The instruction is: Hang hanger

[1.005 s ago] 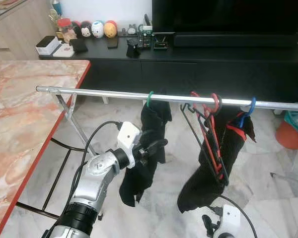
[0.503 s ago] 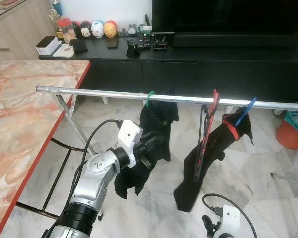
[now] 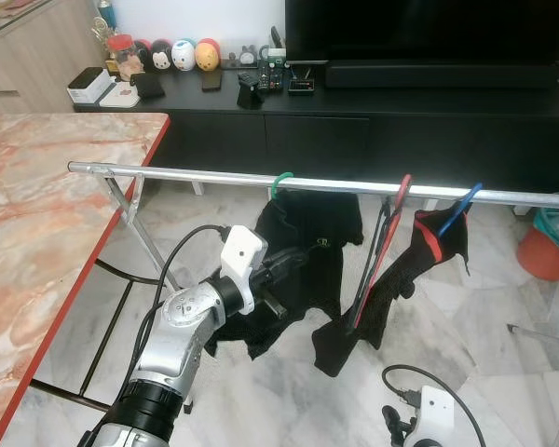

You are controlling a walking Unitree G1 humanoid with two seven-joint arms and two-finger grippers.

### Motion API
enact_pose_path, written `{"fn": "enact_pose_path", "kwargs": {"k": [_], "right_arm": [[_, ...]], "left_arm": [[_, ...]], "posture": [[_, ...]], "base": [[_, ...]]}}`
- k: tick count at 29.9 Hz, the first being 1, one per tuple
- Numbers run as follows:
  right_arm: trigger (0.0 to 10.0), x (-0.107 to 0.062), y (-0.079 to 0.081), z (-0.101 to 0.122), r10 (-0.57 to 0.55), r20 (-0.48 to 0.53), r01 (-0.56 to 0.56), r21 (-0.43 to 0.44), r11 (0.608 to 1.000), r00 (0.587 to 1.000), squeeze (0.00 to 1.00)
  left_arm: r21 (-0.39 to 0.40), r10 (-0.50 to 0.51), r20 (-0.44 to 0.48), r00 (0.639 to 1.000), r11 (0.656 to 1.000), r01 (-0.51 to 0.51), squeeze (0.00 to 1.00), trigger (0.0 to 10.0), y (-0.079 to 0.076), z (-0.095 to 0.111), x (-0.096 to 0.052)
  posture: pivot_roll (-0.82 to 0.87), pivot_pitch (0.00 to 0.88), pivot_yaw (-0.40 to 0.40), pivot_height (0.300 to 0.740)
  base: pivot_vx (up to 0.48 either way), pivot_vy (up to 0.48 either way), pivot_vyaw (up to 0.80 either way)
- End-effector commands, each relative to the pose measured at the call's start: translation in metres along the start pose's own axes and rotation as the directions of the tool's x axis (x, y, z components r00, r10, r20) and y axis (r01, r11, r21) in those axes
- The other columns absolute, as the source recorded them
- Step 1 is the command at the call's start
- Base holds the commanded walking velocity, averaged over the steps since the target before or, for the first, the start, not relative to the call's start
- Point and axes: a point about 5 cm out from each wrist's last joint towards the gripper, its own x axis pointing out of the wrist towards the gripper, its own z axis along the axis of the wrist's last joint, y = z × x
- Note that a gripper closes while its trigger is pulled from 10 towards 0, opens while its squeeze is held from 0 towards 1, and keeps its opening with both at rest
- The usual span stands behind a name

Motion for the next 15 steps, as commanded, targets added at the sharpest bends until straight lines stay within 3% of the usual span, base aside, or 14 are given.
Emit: {"fn": "enact_pose_path", "kwargs": {"k": [1,15], "right_arm": [[10.0,-0.0020,-0.0015,-0.0082,-0.002,-0.031,0.002,0.003,1.000,1.000,0.00],[10.0,-0.0031,-0.0059,-0.0101,-0.007,-0.040,0.007,0.003,1.000,0.999,0.00]], "left_arm": [[-0.012,-0.013,0.010,1.000,1.000,0.013,0.00,0.0,-0.0027,0.0017,-0.0015],[-0.012,-0.018,0.014,1.000,1.000,0.018,0.00,0.0,-0.0035,0.0024,-0.0010]], "posture": [[0.01,0.067,0.067,0.740],[0.01,0.067,0.067,0.740]], "base": [[0.000,0.000,0.00],[0.000,0.000,0.00]]}}
